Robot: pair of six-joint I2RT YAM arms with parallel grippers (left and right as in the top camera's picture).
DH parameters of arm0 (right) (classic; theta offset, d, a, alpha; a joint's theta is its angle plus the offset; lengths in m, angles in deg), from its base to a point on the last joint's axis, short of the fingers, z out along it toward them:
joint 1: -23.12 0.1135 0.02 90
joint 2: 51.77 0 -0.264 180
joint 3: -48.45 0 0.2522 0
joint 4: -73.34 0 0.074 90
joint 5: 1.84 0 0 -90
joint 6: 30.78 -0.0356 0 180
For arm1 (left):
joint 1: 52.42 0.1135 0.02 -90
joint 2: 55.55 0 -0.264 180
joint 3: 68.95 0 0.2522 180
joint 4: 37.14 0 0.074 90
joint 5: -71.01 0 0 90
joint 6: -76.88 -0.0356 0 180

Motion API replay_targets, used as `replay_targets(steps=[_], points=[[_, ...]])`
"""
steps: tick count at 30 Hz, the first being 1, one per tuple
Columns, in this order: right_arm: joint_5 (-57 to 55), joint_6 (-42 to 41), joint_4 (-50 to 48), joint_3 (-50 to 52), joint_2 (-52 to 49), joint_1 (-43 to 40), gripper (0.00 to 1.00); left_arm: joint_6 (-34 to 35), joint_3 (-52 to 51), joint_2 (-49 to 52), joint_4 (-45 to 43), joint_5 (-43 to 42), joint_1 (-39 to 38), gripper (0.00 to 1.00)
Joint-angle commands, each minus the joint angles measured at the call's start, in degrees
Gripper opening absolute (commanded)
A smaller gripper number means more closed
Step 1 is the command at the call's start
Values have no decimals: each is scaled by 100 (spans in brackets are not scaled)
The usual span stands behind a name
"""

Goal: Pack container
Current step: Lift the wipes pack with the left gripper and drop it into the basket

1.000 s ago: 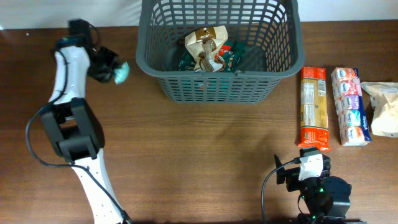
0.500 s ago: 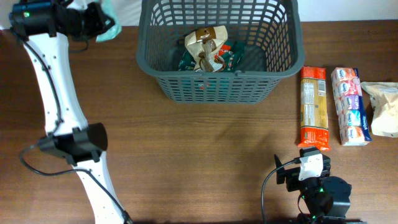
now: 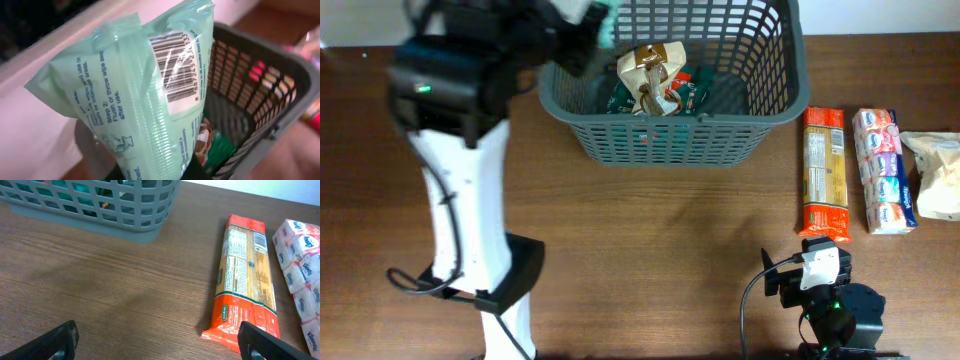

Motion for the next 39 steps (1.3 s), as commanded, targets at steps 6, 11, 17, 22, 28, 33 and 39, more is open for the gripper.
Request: replay_targets(steps=[6, 11, 17, 22, 28, 33, 39], points=[[31, -70, 7, 31, 37, 42, 99, -1626, -2033, 181, -1237, 1604, -1099, 2], [31, -70, 7, 31, 37, 42, 99, -1626, -3460, 181, -2428, 1606, -1318, 2], [31, -70, 7, 31, 37, 42, 99, -1714, -4395, 181, -3469, 1596, -1591, 2], [31, -70, 7, 31, 37, 42, 99, -1711, -5062, 181, -4304, 1591, -1670, 2], [31, -70, 7, 31, 37, 42, 99, -1685, -5416, 181, -4752, 1596, -1696, 5], [31, -70, 7, 31, 37, 42, 99, -1397, -5346, 146, -4752, 1818, -1696, 45], [31, -70, 7, 31, 37, 42, 99, -1180, -5139, 2, -4747, 2251, -1683, 67]])
